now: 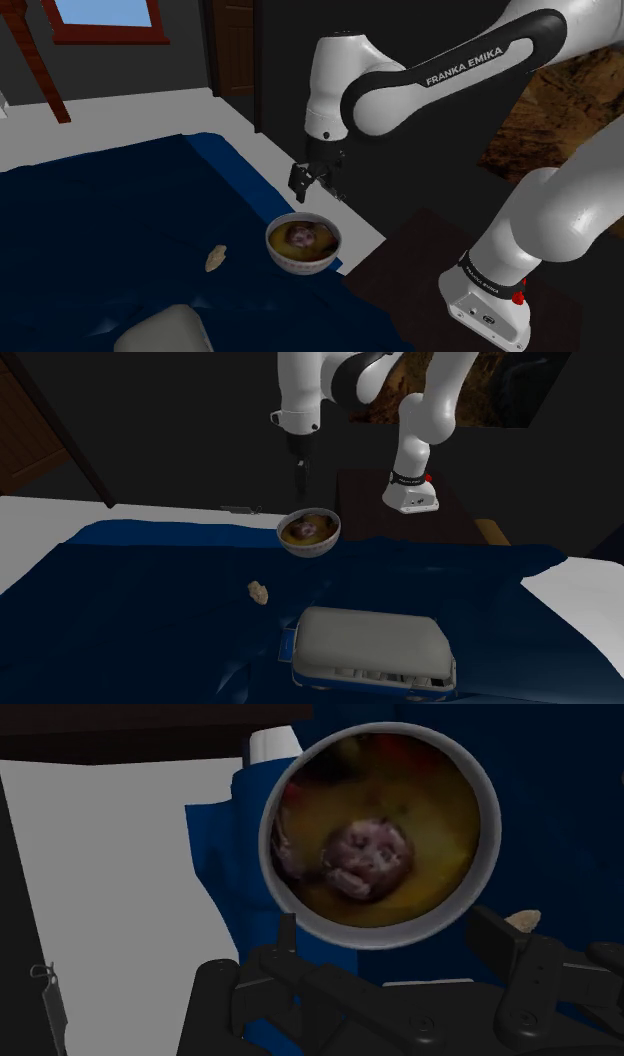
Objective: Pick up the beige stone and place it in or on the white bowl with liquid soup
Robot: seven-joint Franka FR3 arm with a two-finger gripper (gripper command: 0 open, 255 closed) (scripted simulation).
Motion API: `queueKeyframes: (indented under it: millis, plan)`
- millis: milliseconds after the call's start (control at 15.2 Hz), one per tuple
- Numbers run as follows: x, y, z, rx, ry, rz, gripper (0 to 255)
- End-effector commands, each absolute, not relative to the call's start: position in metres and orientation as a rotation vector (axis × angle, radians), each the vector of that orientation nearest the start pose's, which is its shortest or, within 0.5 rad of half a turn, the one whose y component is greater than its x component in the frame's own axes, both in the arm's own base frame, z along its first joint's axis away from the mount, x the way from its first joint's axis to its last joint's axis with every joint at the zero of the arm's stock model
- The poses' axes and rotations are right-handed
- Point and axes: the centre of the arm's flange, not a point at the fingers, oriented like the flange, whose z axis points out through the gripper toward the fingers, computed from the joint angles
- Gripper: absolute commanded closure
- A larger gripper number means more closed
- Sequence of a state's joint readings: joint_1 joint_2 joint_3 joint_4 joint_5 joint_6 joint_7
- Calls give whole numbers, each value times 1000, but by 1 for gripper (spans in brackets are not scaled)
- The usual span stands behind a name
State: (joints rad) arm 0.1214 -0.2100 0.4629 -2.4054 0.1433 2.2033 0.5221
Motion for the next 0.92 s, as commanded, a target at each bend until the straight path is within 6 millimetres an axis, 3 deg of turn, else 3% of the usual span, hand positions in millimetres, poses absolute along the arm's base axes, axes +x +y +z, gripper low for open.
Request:
queueKeyframes:
  millis: [0, 858]
  plan:
    - [391, 282, 372, -3131, 67, 20, 0]
    - [445, 419, 278, -3167, 151, -33, 0]
